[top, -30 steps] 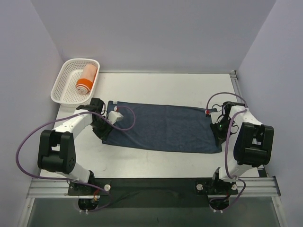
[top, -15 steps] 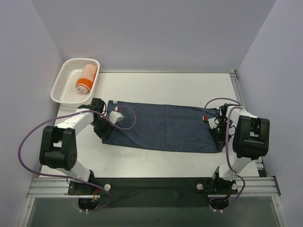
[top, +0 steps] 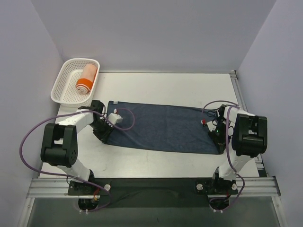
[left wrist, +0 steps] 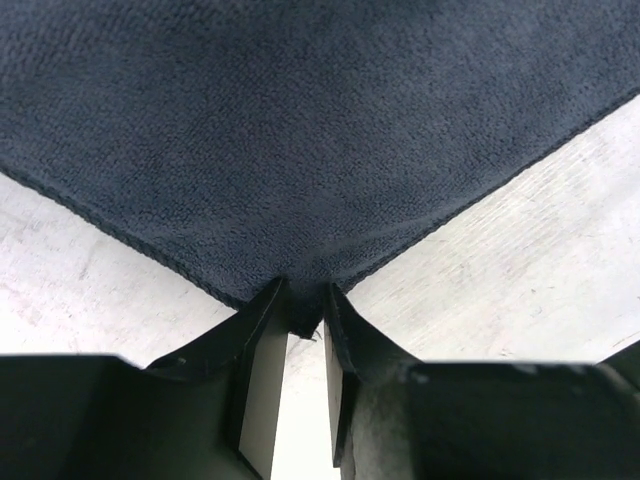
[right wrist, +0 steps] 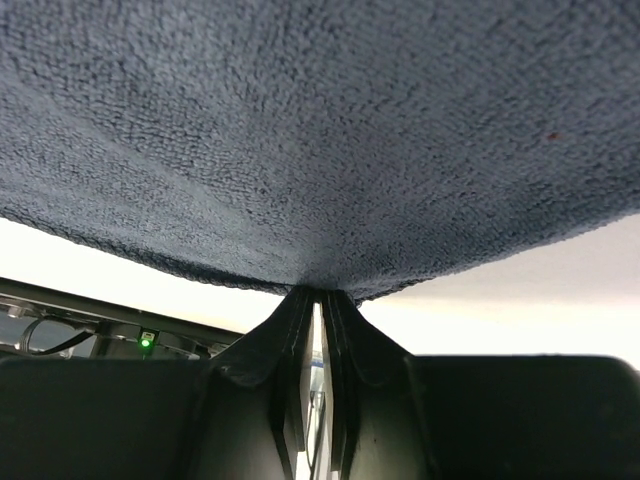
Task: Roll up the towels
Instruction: Fold the towel
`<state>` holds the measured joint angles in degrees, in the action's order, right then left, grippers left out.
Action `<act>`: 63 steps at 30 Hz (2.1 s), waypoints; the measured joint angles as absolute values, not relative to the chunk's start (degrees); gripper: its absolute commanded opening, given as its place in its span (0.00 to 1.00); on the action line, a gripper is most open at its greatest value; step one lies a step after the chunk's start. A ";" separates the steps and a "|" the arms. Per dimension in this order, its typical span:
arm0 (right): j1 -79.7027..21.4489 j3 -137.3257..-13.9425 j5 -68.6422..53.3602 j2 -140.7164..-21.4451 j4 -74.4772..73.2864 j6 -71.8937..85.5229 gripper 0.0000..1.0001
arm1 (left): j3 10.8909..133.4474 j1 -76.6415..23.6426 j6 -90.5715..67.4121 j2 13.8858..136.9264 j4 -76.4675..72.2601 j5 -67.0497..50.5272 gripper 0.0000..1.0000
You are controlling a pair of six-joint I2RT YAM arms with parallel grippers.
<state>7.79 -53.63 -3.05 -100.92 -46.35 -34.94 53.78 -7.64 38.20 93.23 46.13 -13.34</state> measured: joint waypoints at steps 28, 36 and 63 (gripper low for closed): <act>5.15 -55.57 -0.51 -103.02 -47.31 -34.76 0.37 | 49.65 -4.69 44.16 89.52 52.53 -6.33 0.56; 5.52 -70.94 -8.36 -100.12 -49.45 -34.39 0.85 | 64.93 -3.92 43.16 90.70 62.04 -12.97 0.69; 8.64 -112.01 -12.99 -130.87 -50.19 -24.71 0.44 | 99.53 -0.32 26.68 119.68 55.07 -21.26 0.60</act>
